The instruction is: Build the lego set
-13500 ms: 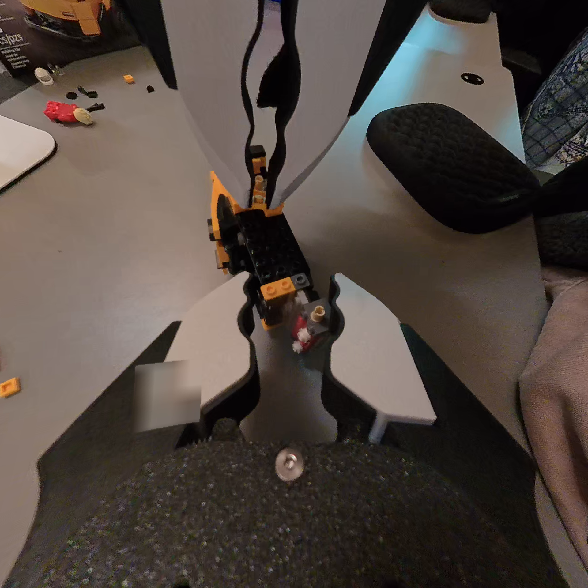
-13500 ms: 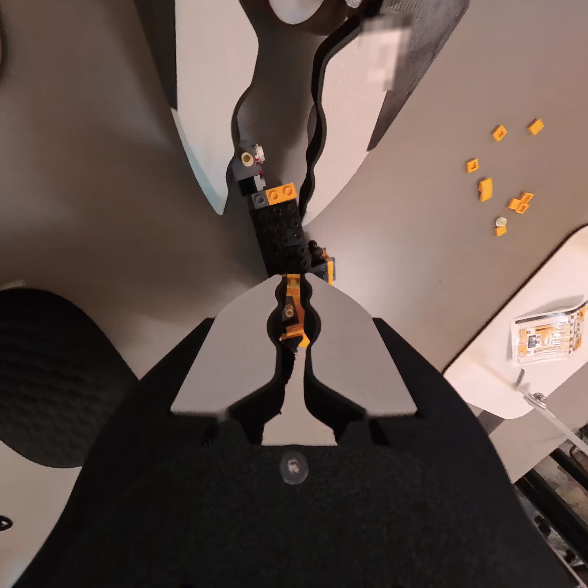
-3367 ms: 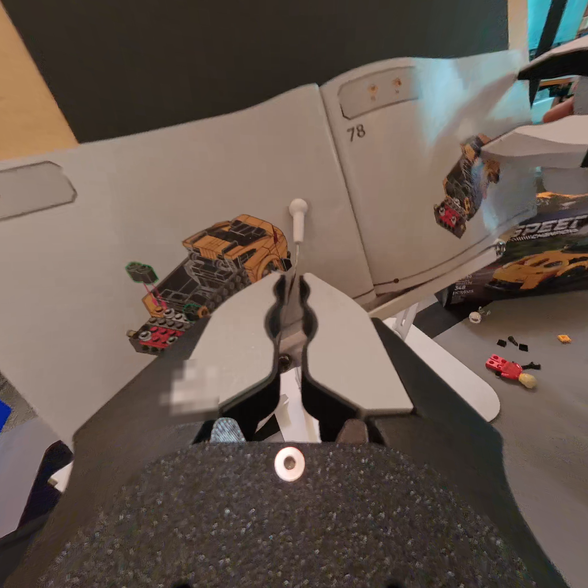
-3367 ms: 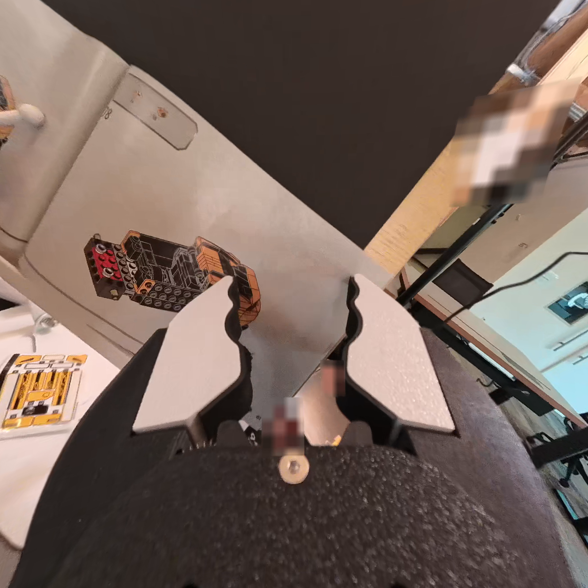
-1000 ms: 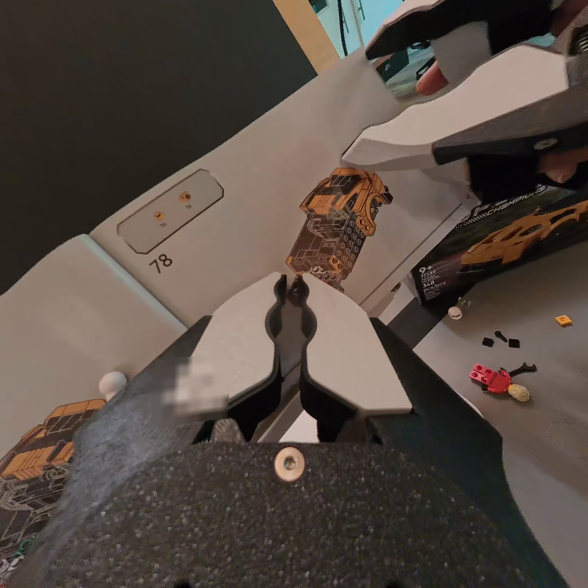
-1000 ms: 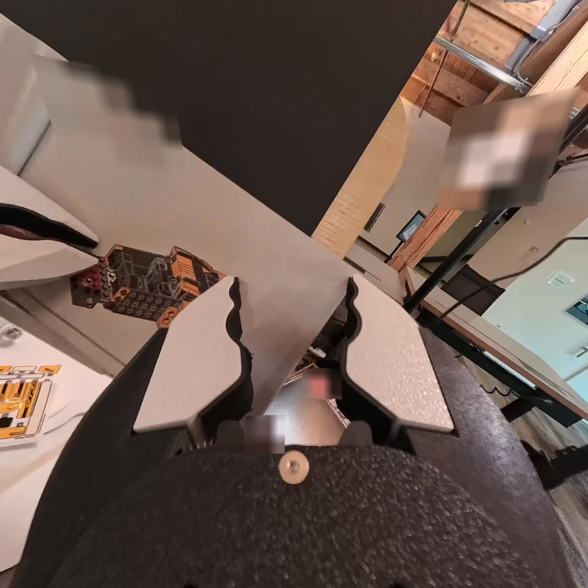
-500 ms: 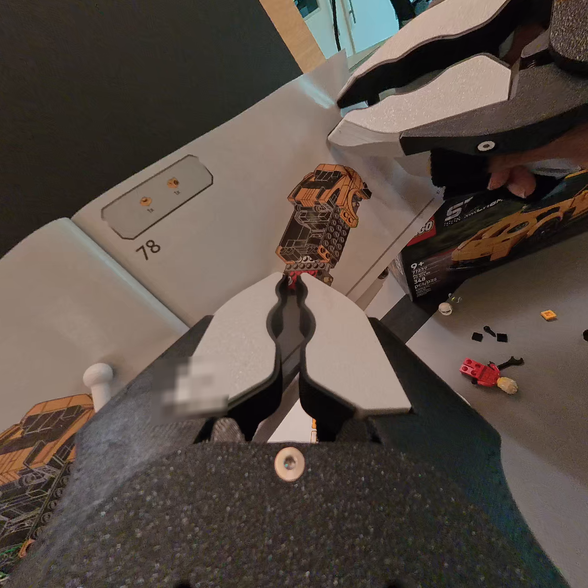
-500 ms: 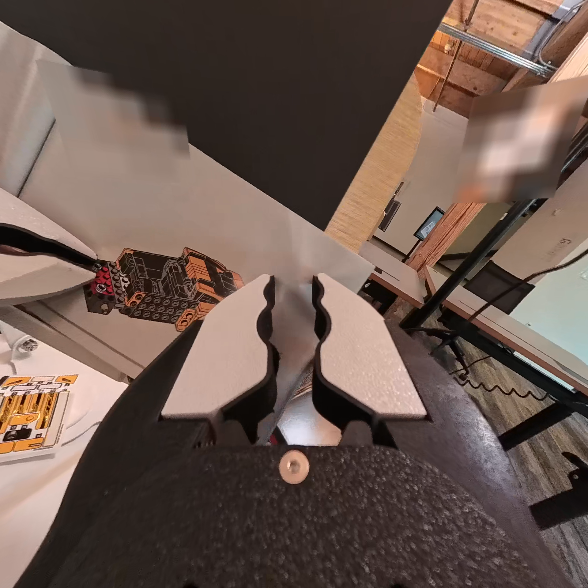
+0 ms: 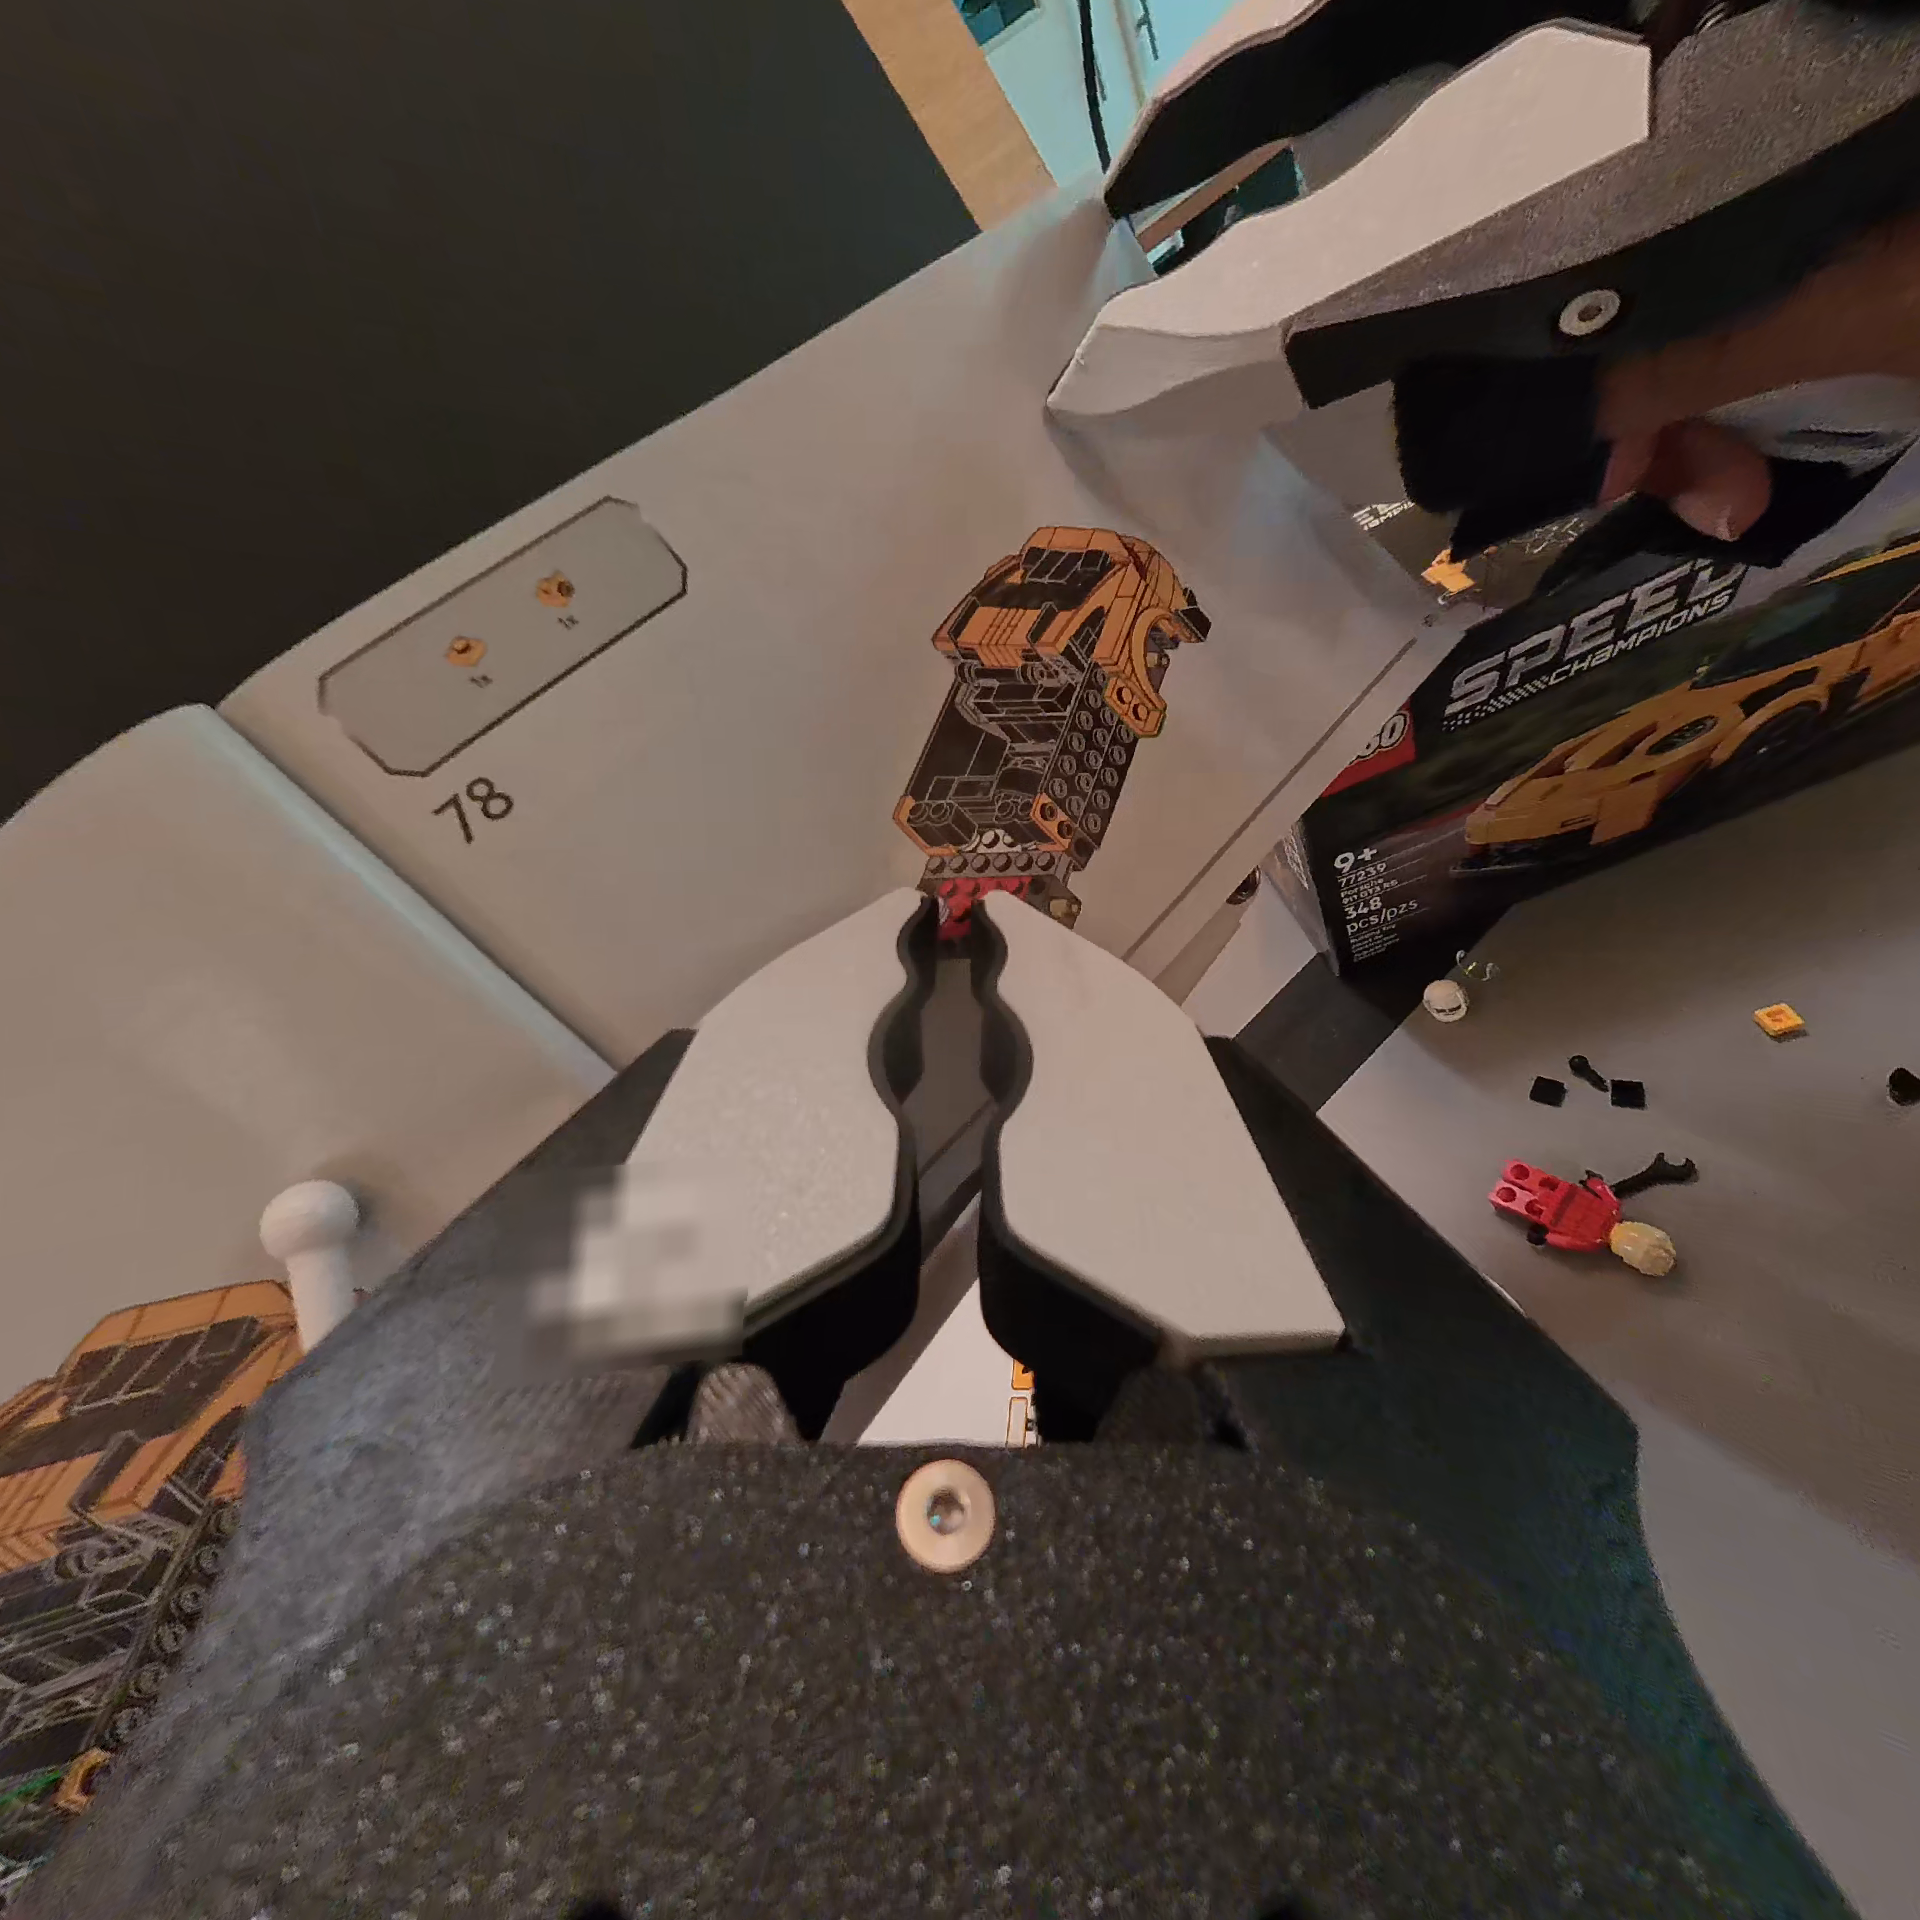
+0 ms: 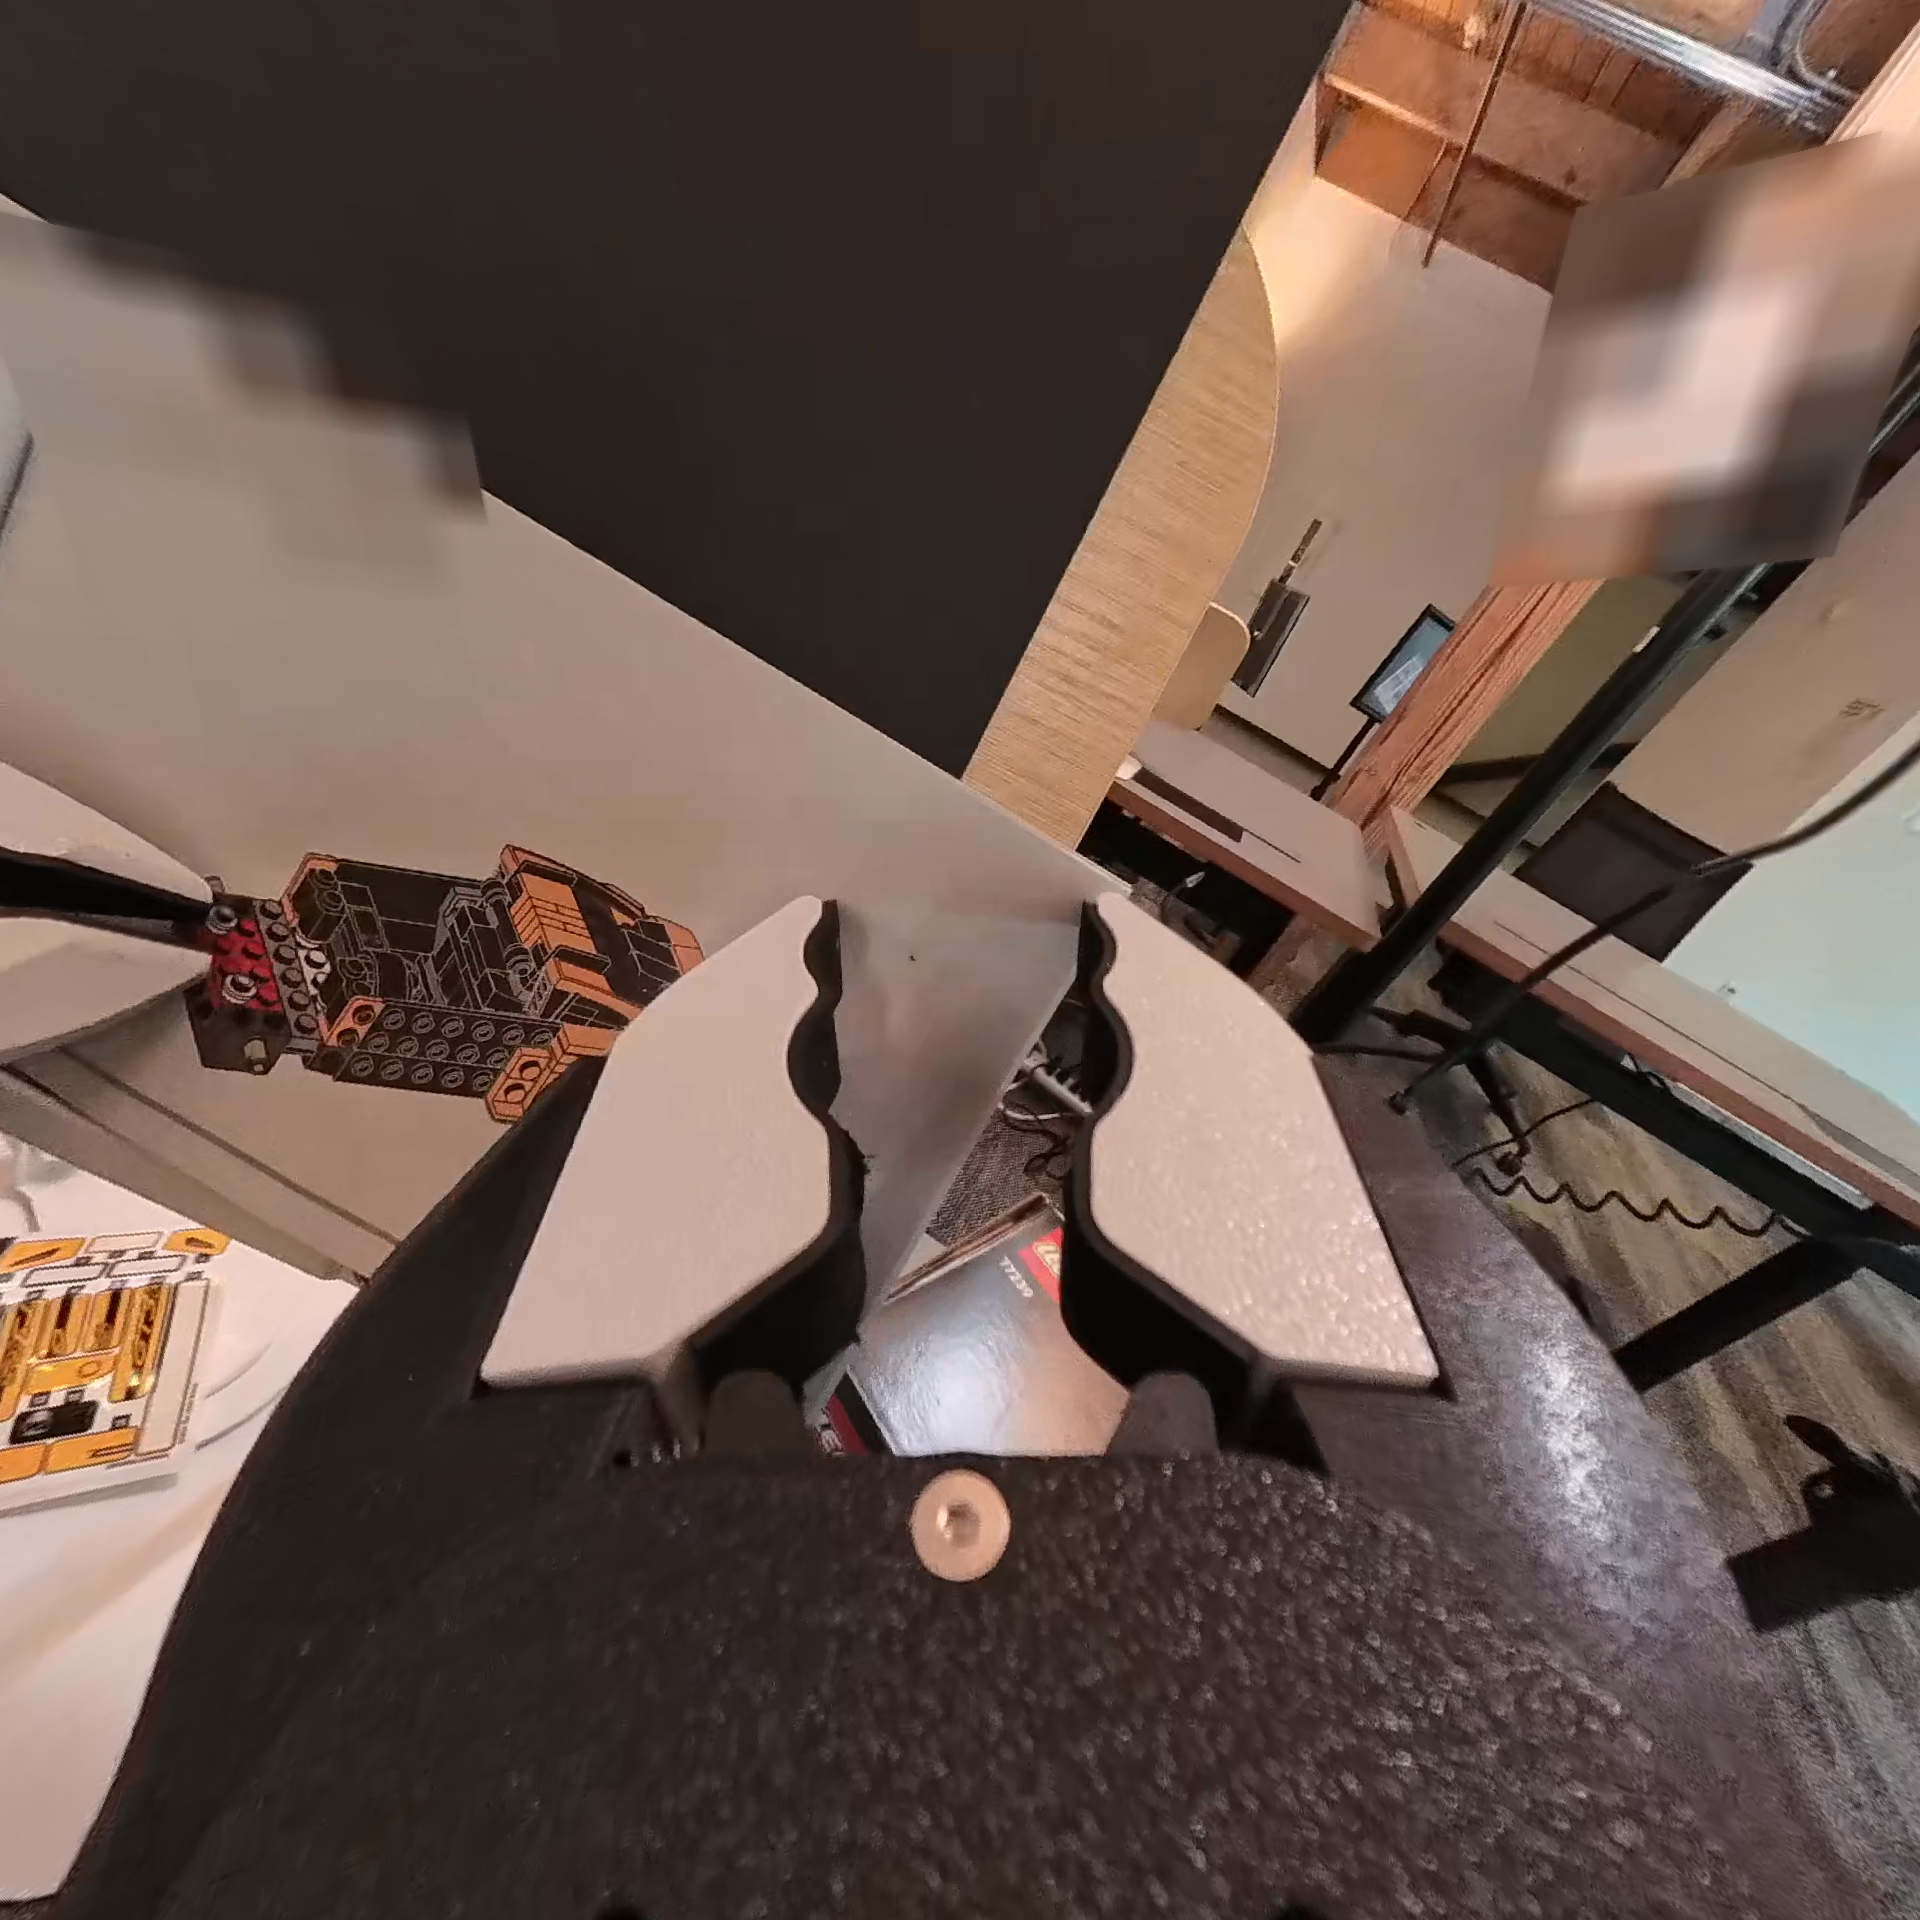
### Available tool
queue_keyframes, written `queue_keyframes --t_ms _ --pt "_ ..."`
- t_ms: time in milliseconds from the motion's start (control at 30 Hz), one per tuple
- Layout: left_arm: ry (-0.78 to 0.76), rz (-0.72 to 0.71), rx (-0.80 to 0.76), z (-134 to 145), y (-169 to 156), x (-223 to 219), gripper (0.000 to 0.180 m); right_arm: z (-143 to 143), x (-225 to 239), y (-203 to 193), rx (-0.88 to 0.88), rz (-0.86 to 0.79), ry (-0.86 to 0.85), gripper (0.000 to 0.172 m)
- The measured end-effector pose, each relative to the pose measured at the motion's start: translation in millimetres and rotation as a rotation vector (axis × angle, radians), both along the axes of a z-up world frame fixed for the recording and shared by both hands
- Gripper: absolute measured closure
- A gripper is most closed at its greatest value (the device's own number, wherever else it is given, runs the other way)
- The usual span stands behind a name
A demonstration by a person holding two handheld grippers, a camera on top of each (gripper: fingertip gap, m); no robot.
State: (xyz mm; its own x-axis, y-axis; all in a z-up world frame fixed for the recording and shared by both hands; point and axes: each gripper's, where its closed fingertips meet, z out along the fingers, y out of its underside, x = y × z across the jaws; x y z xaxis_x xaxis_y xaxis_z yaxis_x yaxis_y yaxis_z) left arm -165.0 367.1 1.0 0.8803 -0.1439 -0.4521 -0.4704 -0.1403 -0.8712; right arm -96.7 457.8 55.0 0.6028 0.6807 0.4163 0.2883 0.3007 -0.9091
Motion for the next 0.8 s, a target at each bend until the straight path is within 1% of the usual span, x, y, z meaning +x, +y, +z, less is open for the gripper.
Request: queue_keyframes --t_ms 333,367,433,500,533,633,667,733,800 --pt "-0.007 -0.005 -0.005 -1.7 -0.9 0.3 0.177 -11.0 -7.5 -1.2 -0.079 0.027 -0.015 0.144" --pt "-0.006 -0.006 -0.005 -1.7 -1.2 0.4 0.177 -8.9 -6.5 -2.6 -0.067 0.029 -0.015 0.143" --pt "-0.004 -0.008 -0.005 -2.1 -1.0 0.6 0.177 -2.0 -2.9 -2.8 -0.054 0.024 0.016 0.127" --pt "-0.006 -0.008 -0.002 -1.9 -0.8 0.8 0.177 1.2 1.0 1.7 -0.076 0.009 0.048 0.117" --pt "-0.009 -0.008 -0.002 -1.9 -0.6 0.9 0.176 -1.0 -0.1 2.6 -0.098 0.019 0.046 0.119" --pt "-0.005 -0.008 -0.003 -2.2 -0.6 1.0 0.176 -6.5 -2.4 4.6 -0.119 0.023 0.039 0.125" --pt "-0.006 -0.009 -0.004 -2.2 -0.7 1.1 0.176 -5.9 -0.7 5.5 -0.108 0.01 0.038 0.132" --pt "-0.005 -0.013 -0.006 -2.5 -0.8 1.6 0.175 -2.9 3.5 6.1 -0.061 -0.024 0.035 0.159" --pt "-0.004 -0.013 -0.006 -2.6 -0.6 1.8 0.175 -5.6 1.8 4.0 -0.025 -0.038 -0.002 0.17"
